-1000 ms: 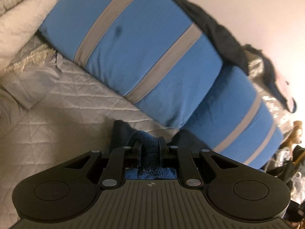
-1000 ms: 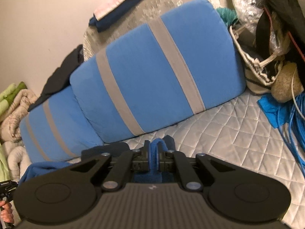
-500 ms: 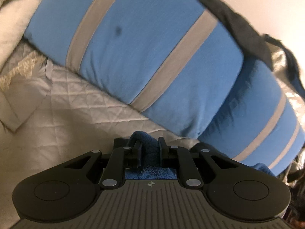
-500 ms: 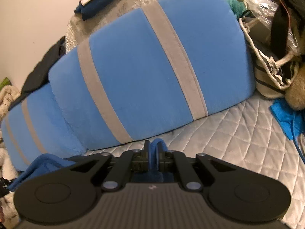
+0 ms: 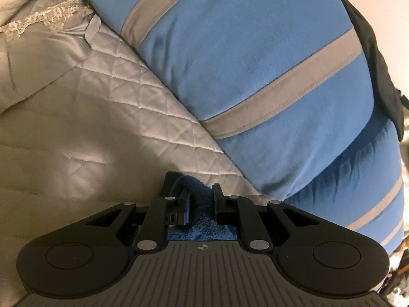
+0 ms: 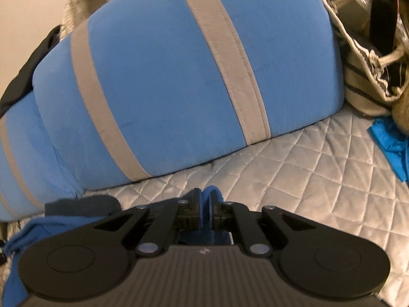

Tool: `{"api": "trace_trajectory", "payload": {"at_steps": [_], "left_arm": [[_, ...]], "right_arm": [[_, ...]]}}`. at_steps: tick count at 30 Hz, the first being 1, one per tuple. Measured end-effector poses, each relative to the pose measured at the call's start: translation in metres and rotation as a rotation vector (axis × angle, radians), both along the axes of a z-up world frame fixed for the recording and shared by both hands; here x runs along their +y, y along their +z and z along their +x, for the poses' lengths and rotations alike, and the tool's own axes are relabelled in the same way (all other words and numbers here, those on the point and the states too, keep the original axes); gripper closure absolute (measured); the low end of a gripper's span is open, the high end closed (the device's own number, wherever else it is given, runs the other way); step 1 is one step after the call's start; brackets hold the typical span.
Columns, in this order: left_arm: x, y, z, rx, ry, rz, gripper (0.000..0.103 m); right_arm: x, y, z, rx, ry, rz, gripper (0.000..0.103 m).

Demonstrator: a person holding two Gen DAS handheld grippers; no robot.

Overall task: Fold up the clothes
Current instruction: 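Lower the hoodie edge onto the bed and open both grippers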

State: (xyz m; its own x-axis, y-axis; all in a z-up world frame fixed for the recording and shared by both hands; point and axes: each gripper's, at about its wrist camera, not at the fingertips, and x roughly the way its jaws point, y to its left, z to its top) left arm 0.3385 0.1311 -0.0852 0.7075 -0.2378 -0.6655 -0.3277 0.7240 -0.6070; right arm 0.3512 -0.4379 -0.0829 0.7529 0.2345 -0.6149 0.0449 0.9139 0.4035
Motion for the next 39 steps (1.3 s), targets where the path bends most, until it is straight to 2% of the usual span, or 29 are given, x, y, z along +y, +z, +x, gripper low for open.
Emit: {"api": "trace_trajectory", "payload": {"at_steps": [6, 11, 14, 15, 17, 18, 20, 22, 23, 27, 31, 34, 36, 39], "left_arm": [[-0.007, 0.003, 0.017, -0.018, 0.0, 0.034, 0.087], [-0.015, -0.004, 0.018, -0.098, -0.014, 0.067, 0.086], [-0.007, -0.01, 0.015, -0.124, 0.014, -0.025, 0.084], [-0.001, -0.013, 0.014, -0.126, 0.034, -0.095, 0.084], [0.011, -0.019, 0.011, -0.132, 0.084, -0.224, 0.073], [0.016, -0.018, 0.007, -0.153, 0.107, -0.258, 0.069], [0.024, -0.015, 0.0, -0.199, 0.154, -0.311, 0.042], [0.03, -0.003, -0.01, -0.262, 0.211, -0.281, 0.026], [0.03, 0.003, -0.013, -0.284, 0.222, -0.25, 0.025], [0.012, 0.033, -0.015, -0.272, 0.116, 0.019, 0.025], [-0.038, 0.051, -0.019, -0.241, -0.093, 0.35, 0.025], [-0.078, 0.055, -0.026, -0.237, -0.249, 0.552, 0.025], [-0.104, 0.055, -0.03, -0.233, -0.344, 0.654, 0.025], [-0.129, 0.049, -0.035, -0.233, -0.422, 0.735, 0.025]], "right_arm": [[0.009, -0.002, 0.019, -0.002, -0.01, -0.035, 0.099], [0.014, -0.014, 0.031, 0.021, -0.031, -0.056, 0.098], [0.018, -0.015, 0.028, -0.009, -0.03, -0.068, 0.097], [0.018, -0.014, 0.026, -0.025, -0.026, -0.066, 0.096], [0.012, -0.012, 0.024, -0.041, -0.039, -0.014, 0.067], [0.008, -0.011, 0.023, -0.043, -0.051, 0.021, 0.06], [0.0, -0.006, 0.018, -0.072, -0.081, 0.07, 0.025], [-0.002, 0.001, 0.012, -0.111, -0.077, 0.065, 0.016], [-0.002, 0.005, 0.009, -0.129, -0.067, 0.054, 0.012], [0.015, 0.017, -0.006, -0.192, 0.04, -0.094, 0.001], [0.042, 0.022, -0.017, -0.219, 0.171, -0.254, 0.0], [0.065, 0.023, -0.024, -0.217, 0.244, -0.34, 0.0], [0.08, 0.023, -0.027, -0.203, 0.282, -0.382, 0.0], [0.103, 0.025, -0.034, -0.191, 0.321, -0.444, 0.0]]}}
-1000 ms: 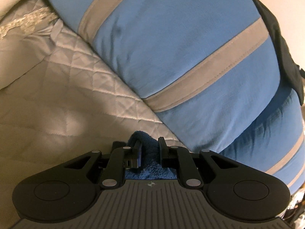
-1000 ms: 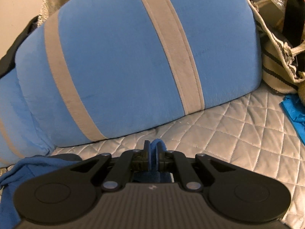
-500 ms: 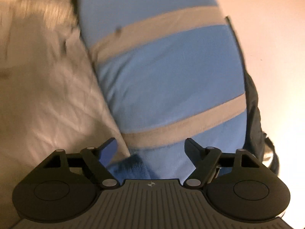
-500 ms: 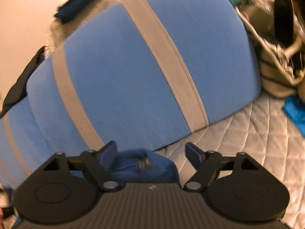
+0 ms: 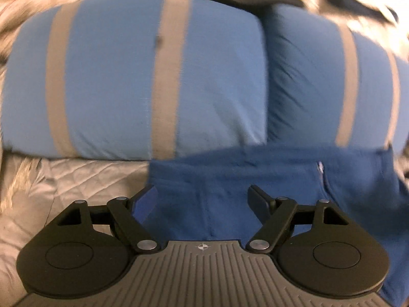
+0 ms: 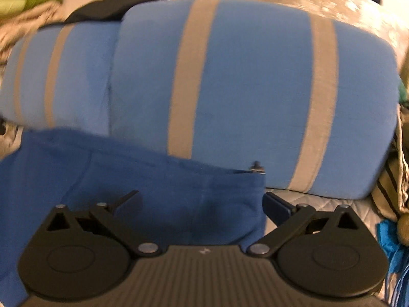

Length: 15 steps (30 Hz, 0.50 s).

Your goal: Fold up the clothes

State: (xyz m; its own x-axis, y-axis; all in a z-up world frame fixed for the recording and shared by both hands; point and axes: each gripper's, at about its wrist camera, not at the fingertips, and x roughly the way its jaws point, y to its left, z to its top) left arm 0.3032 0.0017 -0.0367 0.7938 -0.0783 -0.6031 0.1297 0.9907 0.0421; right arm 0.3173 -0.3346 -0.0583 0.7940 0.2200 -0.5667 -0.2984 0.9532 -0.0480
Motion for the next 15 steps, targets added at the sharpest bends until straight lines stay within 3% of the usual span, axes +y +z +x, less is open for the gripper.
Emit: {"api": "trace_trajectory", "payload": {"at_steps": [3, 7, 10, 15], "left_arm": [[-0.015, -0.019, -0.001, 0.002, -0.029, 0.079, 0.025], [-0.014, -0.064, 0.001, 0.062, -0.06, 0.198, 0.024], [0.001, -0.086, -0.01, -0.009, -0.063, 0.108, 0.022], [0.003, -0.092, -0.013, -0.062, -0.043, 0.098, 0.022]], "right_arm": [[0.022, -0.002, -0.005, -0.014, 0.023, -0.052, 0.0], [0.037, -0.026, -0.005, 0.019, 0.013, -0.081, 0.0], [0.035, -0.058, -0.005, 0.064, -0.029, -0.084, 0.0], [0.019, -0.092, -0.014, -0.001, -0.067, 0.029, 0.0]]}}
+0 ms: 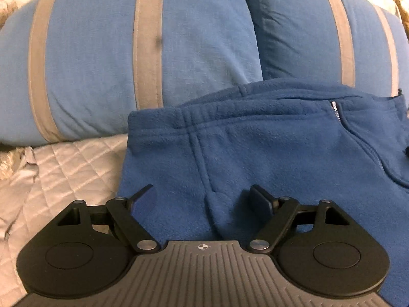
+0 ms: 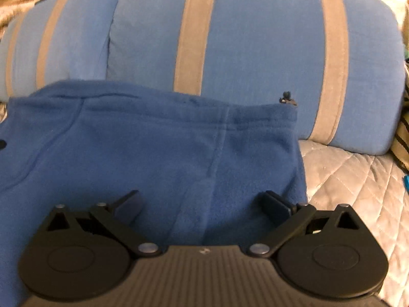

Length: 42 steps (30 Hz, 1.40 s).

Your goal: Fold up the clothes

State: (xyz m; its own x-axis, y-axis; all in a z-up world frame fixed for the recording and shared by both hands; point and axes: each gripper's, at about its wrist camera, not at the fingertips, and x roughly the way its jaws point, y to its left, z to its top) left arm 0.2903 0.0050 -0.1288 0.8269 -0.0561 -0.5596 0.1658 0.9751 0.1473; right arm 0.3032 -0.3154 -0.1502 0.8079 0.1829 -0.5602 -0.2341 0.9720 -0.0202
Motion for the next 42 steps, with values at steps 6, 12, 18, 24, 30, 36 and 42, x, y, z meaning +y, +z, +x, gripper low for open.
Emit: {"api": "trace_trajectory", "payload": {"at_steps": [6, 12, 18, 24, 30, 36, 42], "left_arm": [[-0.002, 0.002, -0.002, -0.016, 0.003, 0.022, 0.021], [-0.002, 0.002, -0.001, -0.018, 0.007, 0.025, 0.021], [-0.004, 0.002, -0.004, -0.028, 0.015, 0.038, 0.021], [-0.005, 0.001, -0.005, -0.029, 0.016, 0.043, 0.02], [-0.004, 0.001, -0.004, -0.019, 0.015, 0.041, 0.02], [0.005, 0.013, 0.013, 0.126, 0.041, -0.024, 0.014], [0.018, 0.028, 0.024, 0.267, 0.01, -0.08, 0.01]], "right_arm": [[-0.002, -0.001, -0.003, -0.008, -0.005, -0.009, 0.0], [0.001, -0.001, -0.002, -0.016, -0.019, -0.028, 0.0], [0.002, 0.0, -0.004, -0.029, -0.038, -0.048, 0.0], [0.002, -0.001, -0.004, -0.03, -0.043, -0.051, 0.0], [0.0, -0.001, -0.004, -0.024, -0.042, -0.043, 0.0], [-0.002, 0.003, 0.005, 0.042, -0.036, -0.029, 0.0], [-0.008, 0.021, 0.016, 0.174, -0.029, -0.031, 0.0]]}}
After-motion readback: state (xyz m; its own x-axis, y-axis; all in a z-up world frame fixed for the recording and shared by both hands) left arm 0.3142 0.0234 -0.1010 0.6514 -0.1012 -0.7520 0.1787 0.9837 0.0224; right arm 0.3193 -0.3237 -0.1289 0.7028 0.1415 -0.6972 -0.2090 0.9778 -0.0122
